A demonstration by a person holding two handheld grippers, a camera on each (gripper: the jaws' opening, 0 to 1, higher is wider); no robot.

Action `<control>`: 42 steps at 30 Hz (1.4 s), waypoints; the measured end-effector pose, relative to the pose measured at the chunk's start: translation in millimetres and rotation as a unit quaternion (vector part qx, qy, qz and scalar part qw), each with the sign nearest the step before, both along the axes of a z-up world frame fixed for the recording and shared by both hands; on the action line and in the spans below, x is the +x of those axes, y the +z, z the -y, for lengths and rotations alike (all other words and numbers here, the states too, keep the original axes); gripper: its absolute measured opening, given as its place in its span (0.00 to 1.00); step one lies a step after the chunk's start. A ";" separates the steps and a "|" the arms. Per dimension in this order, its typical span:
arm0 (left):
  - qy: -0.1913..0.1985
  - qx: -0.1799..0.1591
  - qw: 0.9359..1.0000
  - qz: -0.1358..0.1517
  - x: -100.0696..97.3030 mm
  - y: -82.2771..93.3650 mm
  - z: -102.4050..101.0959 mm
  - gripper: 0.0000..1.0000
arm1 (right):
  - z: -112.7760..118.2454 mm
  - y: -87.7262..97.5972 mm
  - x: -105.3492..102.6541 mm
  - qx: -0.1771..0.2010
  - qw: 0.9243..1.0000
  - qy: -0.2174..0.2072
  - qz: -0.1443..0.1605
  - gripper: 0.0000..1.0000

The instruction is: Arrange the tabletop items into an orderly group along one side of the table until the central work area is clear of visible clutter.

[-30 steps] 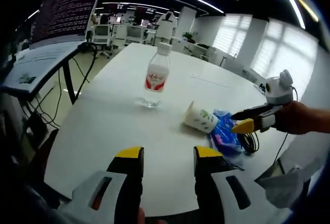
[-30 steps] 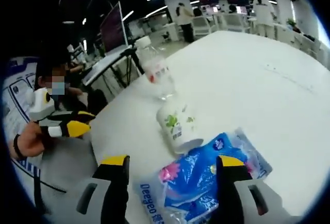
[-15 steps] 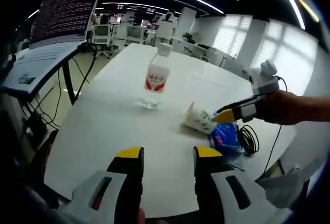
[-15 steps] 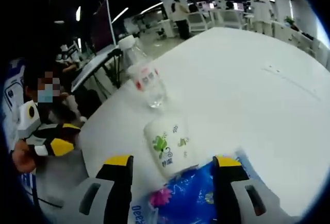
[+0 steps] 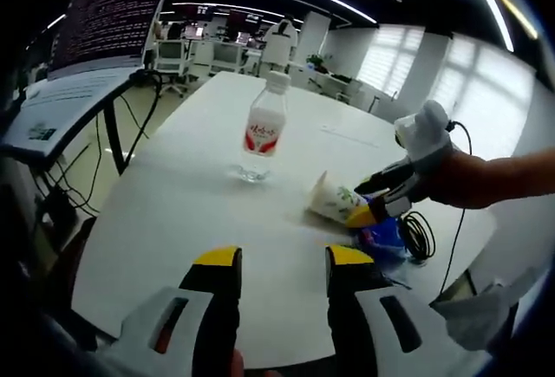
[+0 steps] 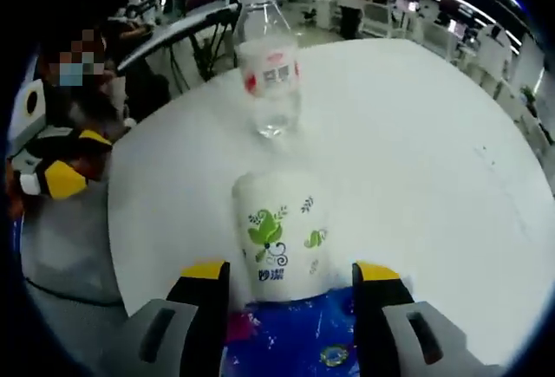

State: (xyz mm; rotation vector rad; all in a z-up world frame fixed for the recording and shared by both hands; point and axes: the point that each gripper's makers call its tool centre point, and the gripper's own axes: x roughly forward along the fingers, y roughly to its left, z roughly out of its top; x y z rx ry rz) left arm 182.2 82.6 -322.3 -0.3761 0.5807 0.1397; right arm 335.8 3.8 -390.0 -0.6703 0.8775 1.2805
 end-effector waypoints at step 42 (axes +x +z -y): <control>-0.036 -0.029 0.999 0.005 7.3 2.7 21.5 0.37 | -4.3 30.1 -31.9 0.071 0.992 0.072 0.073 0.37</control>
